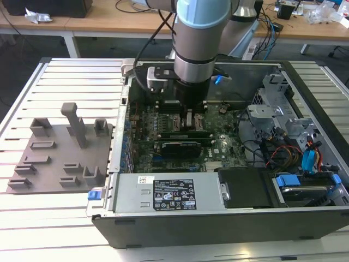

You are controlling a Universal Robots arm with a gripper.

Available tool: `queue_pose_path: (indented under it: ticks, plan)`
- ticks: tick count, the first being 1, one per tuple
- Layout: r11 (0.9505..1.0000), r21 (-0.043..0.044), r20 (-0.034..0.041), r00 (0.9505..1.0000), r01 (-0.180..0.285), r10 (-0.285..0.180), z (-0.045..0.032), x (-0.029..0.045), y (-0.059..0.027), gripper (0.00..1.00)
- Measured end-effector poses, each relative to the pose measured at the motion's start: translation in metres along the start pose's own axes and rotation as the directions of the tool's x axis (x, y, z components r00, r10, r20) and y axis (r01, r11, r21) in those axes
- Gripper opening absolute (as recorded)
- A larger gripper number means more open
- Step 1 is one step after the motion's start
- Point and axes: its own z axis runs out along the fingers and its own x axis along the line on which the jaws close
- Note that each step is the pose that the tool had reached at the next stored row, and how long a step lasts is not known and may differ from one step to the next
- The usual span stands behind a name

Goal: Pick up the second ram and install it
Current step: 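Press down the second ram until it locks into place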

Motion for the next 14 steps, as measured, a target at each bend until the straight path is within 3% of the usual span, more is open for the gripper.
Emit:
queue_pose_path:
  ticks: [1, 2, 3, 4, 6, 7, 8, 11, 14]
  plan:
    - [1.0000, -0.0051, -0.0008, 1.0000, 0.000, 0.000, -0.0001, -0.0003, -0.0058, 0.10]
    - [0.9999, -0.0136, -0.0224, 0.9997, -0.001, 0.001, -0.0002, -0.0014, -0.0163, 0.10]
    - [0.9999, -0.0132, -0.0673, 0.9977, -0.003, 0.002, -0.0002, -0.0048, -0.0182, 0.10]
    - [0.9999, -0.0123, -0.0826, 0.9966, -0.003, 0.002, 0.0000, -0.0090, -0.0180, 0.10]
    - [0.9999, -0.0113, -0.0825, 0.9966, -0.003, 0.002, -0.0031, -0.0126, -0.0161, 0.10]
    - [1.0000, -0.0086, -0.0820, 0.9966, -0.003, 0.002, -0.0081, -0.0130, -0.0153, 0.10]
    - [1.0000, -0.0063, -0.0819, 0.9966, -0.003, 0.002, -0.0201, -0.0135, -0.0151, 0.10]
    - [1.0000, -0.0059, -0.0819, 0.9966, -0.003, 0.002, -0.0368, -0.0142, -0.0147, 0.10]
    - [1.0000, -0.0060, -0.0819, 0.9966, -0.003, 0.002, -0.0375, -0.0142, -0.0147, 0.10]
